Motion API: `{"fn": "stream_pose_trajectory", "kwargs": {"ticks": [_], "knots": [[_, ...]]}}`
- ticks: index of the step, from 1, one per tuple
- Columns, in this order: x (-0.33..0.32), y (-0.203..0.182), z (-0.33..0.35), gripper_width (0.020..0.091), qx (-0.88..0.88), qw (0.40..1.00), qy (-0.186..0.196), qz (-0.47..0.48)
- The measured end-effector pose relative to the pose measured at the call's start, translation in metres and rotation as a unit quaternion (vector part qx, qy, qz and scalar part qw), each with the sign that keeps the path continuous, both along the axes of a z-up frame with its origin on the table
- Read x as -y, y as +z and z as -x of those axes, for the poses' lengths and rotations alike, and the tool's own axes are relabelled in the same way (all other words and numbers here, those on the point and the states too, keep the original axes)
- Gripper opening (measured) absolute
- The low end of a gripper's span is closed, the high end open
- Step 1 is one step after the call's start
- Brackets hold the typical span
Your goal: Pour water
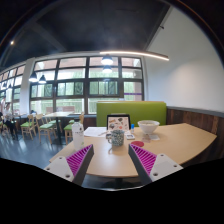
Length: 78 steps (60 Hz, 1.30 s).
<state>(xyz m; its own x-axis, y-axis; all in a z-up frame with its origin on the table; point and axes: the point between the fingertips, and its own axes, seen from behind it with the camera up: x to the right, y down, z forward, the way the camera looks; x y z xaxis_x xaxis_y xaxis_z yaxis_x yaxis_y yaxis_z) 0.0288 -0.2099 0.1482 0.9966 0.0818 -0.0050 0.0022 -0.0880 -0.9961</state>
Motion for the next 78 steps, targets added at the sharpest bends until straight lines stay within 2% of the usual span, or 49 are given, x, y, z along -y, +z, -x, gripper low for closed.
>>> {"fn": "stream_pose_trajectory", "kwargs": {"ticks": [17, 22, 31, 35, 48, 67, 69, 72, 78], "knots": [[-0.004, 0.003, 0.013, 0.0808, 0.014, 1.000, 0.027, -0.002], [-0.017, -0.008, 0.043, 0.0805, 0.026, 0.999, 0.033, -0.011], [-0.056, -0.013, 0.119, 0.0806, 0.005, 0.996, 0.083, -0.023], [-0.088, -0.017, 0.146, 0.0805, 0.003, 0.995, 0.090, -0.029], [-0.193, -0.023, 0.204, 0.0806, 0.000, 0.997, 0.077, -0.024], [-0.290, -0.032, 0.217, 0.0811, 0.018, 0.999, 0.024, -0.028], [-0.295, -0.038, 0.219, 0.0792, 0.014, 0.999, 0.026, -0.019], [-0.303, -0.052, 0.216, 0.0582, 0.020, 1.000, 0.016, 0.000], [-0.312, -0.049, 0.207, 0.0553, 0.016, 1.000, -0.001, -0.025]]}}
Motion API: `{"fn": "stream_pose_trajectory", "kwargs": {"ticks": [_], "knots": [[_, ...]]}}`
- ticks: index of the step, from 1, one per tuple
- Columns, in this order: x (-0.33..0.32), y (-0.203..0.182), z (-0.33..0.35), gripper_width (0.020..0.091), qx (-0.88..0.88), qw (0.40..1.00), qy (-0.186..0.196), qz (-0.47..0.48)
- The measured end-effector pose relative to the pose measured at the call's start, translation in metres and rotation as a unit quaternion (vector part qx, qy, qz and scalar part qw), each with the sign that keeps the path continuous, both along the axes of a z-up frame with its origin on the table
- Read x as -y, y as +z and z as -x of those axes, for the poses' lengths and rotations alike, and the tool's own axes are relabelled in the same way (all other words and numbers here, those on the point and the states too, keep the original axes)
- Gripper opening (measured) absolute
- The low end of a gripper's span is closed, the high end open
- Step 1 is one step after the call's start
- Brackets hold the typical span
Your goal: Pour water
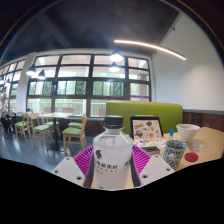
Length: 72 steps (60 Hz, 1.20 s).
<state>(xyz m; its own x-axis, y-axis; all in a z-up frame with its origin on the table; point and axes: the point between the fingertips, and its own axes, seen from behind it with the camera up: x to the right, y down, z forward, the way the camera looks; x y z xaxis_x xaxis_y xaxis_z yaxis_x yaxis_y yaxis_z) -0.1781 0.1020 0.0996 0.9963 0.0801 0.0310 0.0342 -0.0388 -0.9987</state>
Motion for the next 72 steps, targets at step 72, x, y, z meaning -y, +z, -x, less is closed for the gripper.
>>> {"fn": "stream_pose_trajectory", "kwargs": {"ticks": [72], "knots": [[-0.082, 0.047, -0.160, 0.0420, -0.879, 0.473, 0.015, 0.053]]}}
